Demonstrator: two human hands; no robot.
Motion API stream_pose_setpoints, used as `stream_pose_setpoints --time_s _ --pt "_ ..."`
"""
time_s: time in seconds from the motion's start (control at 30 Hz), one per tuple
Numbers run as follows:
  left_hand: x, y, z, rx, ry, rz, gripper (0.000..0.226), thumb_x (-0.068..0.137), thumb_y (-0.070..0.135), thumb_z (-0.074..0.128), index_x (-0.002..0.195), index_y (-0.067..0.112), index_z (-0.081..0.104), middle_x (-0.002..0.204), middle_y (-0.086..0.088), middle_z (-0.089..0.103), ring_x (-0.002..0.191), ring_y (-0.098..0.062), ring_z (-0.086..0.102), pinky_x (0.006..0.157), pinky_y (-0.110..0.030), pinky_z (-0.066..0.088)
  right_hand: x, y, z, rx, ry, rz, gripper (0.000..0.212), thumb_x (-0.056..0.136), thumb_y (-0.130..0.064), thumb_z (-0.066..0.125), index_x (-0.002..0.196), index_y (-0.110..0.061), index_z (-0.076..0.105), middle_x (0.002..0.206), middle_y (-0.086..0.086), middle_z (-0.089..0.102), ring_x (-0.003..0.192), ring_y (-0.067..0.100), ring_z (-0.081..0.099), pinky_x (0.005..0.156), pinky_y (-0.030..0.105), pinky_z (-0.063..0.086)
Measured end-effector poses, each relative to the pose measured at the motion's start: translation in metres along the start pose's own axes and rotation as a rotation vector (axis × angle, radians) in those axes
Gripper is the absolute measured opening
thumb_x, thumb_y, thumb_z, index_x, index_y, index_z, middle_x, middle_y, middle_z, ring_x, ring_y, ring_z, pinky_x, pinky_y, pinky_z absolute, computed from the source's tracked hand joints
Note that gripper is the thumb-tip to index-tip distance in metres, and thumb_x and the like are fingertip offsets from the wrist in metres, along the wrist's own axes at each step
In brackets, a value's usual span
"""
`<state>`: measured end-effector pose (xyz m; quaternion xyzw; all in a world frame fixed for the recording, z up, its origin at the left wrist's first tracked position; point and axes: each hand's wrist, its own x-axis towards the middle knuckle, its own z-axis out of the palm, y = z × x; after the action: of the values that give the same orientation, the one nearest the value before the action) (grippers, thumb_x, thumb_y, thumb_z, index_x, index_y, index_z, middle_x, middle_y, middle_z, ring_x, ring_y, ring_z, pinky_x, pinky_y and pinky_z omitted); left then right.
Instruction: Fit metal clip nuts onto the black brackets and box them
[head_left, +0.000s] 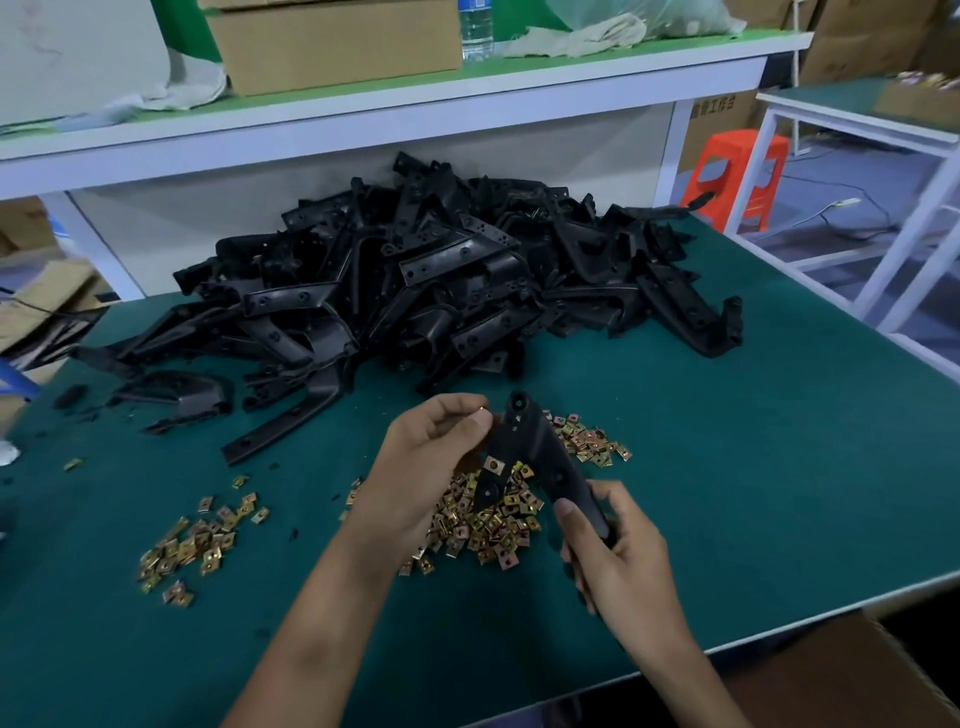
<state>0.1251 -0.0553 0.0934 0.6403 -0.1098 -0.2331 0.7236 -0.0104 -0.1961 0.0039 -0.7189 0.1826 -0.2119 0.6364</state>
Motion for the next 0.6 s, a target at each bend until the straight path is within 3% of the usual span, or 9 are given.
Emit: stream_pose_setpoints --time_s 0.17,0.4,0.5,0.6 --pt "-0.0063 0.0033 0.0001 -0.062 -0.027 -0.060 0.011 0.095 0.011 0.065 0.105 0.010 0.069 0.095 -0.008 0.074 0.080 -0.014 0.070 0.067 -0.021 0.055 0.0004 -0.0008 0.0022 -0.026 0.001 -0.020 0.003 0.099 -0.033 0.064 0.097 -0.033 0.062 0.061 0.004 0.061 0.046 0.014 0.049 0.042 0.031 0.039" --pt "-0.0064 -0.0043 0.0022 -0.054 0.049 -0.085 0.013 0.091 0.015 0.071 0.103 0.011 0.072 0.099 -0.010 0.074 0.090 -0.023 0.067 0.090 -0.040 0.051 0.0000 0.0013 0.0021 -0.110 0.005 -0.065 0.007 0.096 -0.042 0.065 0.097 -0.037 0.060 0.061 0.002 0.062 0.047 0.011 0.049 0.045 0.032 0.039" --pt "-0.0065 -0.0046 0.0011 -0.090 0.069 -0.091 0.011 0.086 0.014 0.075 0.097 0.013 0.075 0.096 -0.010 0.076 0.085 -0.020 0.070 0.079 -0.032 0.056 -0.0004 0.0020 0.0032 -0.137 0.009 -0.092 0.023 0.089 -0.057 0.061 0.099 -0.036 0.060 0.063 0.007 0.061 0.048 0.013 0.049 0.045 0.034 0.038" --pt "-0.0085 -0.0061 0.0066 -0.175 0.084 -0.115 0.013 0.079 0.016 0.077 0.091 0.012 0.077 0.091 -0.012 0.077 0.080 -0.019 0.073 0.071 -0.029 0.060 -0.0004 0.0050 0.0039 -0.173 0.029 -0.117 0.026 0.089 -0.059 0.060 0.100 -0.035 0.059 0.064 0.005 0.061 0.051 0.020 0.052 0.046 0.036 0.041"
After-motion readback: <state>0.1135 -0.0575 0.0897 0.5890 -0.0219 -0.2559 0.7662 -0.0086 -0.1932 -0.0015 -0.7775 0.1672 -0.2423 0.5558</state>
